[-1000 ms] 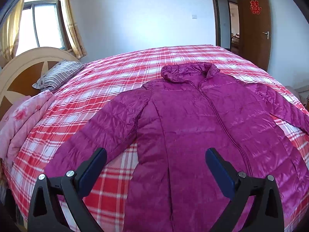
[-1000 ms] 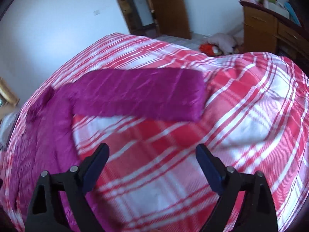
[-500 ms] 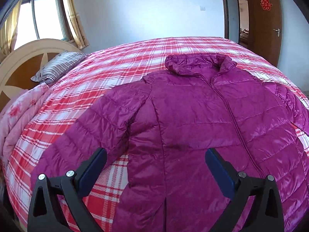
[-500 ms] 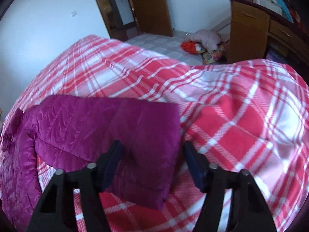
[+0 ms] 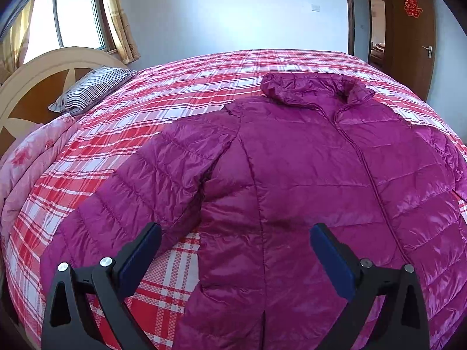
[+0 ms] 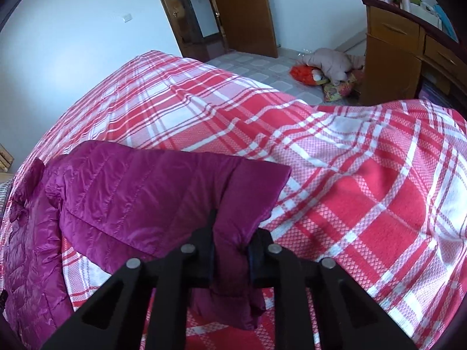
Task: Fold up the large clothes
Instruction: 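Lift the sleeve with the right tool and fold it across the jacket body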
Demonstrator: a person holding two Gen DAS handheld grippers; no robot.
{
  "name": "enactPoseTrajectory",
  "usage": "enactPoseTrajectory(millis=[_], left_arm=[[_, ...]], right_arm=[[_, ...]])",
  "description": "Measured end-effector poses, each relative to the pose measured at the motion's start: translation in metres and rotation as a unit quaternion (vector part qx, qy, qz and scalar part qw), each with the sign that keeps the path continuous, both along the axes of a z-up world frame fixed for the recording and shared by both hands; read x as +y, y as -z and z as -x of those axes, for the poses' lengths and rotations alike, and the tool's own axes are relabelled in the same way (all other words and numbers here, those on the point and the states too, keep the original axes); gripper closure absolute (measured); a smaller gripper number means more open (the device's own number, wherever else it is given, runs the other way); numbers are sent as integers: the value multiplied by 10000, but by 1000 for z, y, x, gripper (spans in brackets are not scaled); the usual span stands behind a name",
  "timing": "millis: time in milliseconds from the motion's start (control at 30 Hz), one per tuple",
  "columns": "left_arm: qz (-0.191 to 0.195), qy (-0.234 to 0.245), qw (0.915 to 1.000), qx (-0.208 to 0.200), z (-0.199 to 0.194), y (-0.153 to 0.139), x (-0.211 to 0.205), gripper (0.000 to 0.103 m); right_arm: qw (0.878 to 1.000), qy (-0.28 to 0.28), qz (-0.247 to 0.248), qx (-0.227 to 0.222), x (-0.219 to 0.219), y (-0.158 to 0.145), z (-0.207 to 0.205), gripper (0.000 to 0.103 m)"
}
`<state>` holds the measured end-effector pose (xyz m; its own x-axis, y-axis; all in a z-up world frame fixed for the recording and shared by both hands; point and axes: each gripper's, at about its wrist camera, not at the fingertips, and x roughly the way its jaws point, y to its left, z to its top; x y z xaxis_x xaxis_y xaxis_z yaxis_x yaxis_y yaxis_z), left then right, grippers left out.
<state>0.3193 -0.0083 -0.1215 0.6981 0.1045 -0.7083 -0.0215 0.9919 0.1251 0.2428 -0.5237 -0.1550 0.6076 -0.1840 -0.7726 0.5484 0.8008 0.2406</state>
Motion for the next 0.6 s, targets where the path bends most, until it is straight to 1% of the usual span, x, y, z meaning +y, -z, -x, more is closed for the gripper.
enactPoseTrajectory(millis=[133,267,467,600], left_arm=[[20,18,10000,31,-1,0,3,1],[106,41,9999,9,0,-2,5,1],[182,19,9998,-59,4,-8,10,1],[285,-36,9995,-139,6,-15,18,1]], right_arm=[[9999,-7,45,-98,-2,-11,-1,86],[9995,-33,223,-205,-3,-31,-3,86],[9961,-168,772,-381,4,-78,-16,87],[9897,-351,1264,-576,21,-120,-27,87]])
